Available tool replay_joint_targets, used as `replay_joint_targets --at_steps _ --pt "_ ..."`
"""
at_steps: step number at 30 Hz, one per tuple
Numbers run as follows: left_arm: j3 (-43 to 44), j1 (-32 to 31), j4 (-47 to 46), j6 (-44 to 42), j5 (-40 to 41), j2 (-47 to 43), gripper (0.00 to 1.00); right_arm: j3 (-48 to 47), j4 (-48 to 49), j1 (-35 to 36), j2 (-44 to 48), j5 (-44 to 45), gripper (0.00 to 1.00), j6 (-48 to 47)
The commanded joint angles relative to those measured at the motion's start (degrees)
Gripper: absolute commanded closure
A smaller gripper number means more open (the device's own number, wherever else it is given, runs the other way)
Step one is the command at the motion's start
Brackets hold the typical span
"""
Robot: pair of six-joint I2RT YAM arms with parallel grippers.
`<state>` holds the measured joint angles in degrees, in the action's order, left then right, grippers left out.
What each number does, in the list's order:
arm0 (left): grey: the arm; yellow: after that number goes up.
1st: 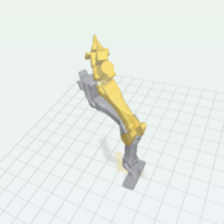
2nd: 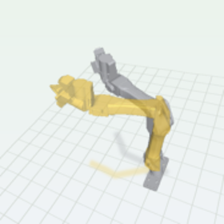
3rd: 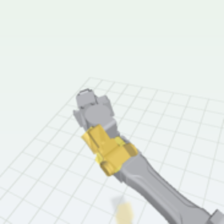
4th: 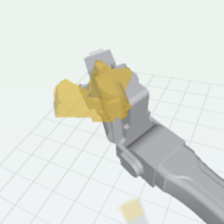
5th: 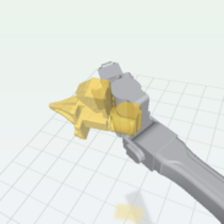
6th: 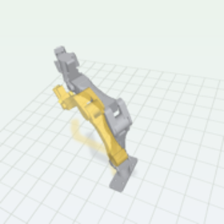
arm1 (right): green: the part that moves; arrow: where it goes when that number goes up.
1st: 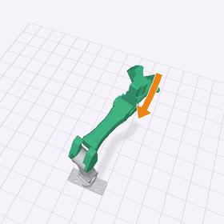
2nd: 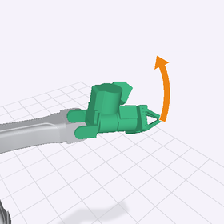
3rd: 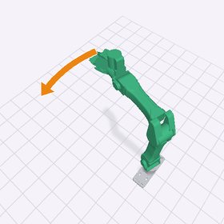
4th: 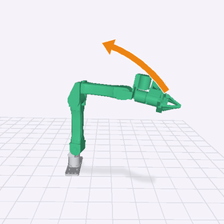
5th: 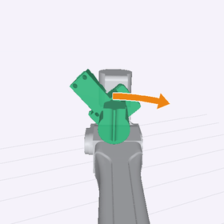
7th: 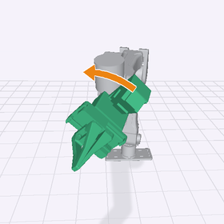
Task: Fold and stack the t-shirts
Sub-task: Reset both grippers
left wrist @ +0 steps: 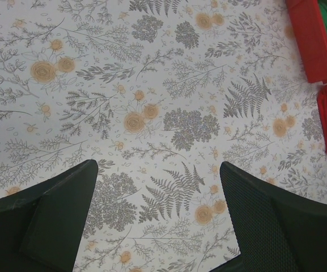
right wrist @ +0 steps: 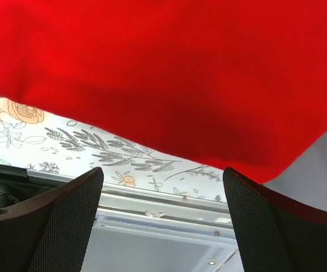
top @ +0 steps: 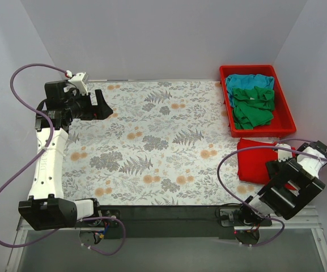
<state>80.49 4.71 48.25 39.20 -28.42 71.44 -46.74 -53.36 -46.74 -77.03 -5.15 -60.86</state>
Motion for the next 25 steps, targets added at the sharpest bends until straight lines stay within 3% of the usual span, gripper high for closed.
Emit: replay_joint_targets --at_steps 1,5,8,15,21,25 --pt "1.52 0.21 0.97 0.52 -1.46 -0.51 0.11 -5.63 -0.77 -0.11 1.53 -4.16 0.08 -6.03" --pt "-0.85 0.21 0.44 1.05 0.73 -0.95 0.11 -10.81 -4.72 0.95 3.99 -10.03 0.05 -4.97" --pt "-3.39 0.21 -1.13 2.46 0.48 -2.0 0.11 -15.03 -9.03 5.77 5.66 -14.26 0.05 -0.59" --pt "-5.86 0.21 -2.72 5.1 1.61 -3.5 0.11 -17.42 -8.16 30.97 9.01 -19.72 0.04 21.45" --pt "-9.47 0.21 -2.55 4.92 3.55 -6.74 0.11 -12.69 -2.89 42.85 12.95 -19.29 0.03 29.83" --pt "-9.74 0.21 -2.02 5.18 3.9 -7.63 0.11 -8.9 -3.15 43.58 15.86 -17.1 0.02 29.75"
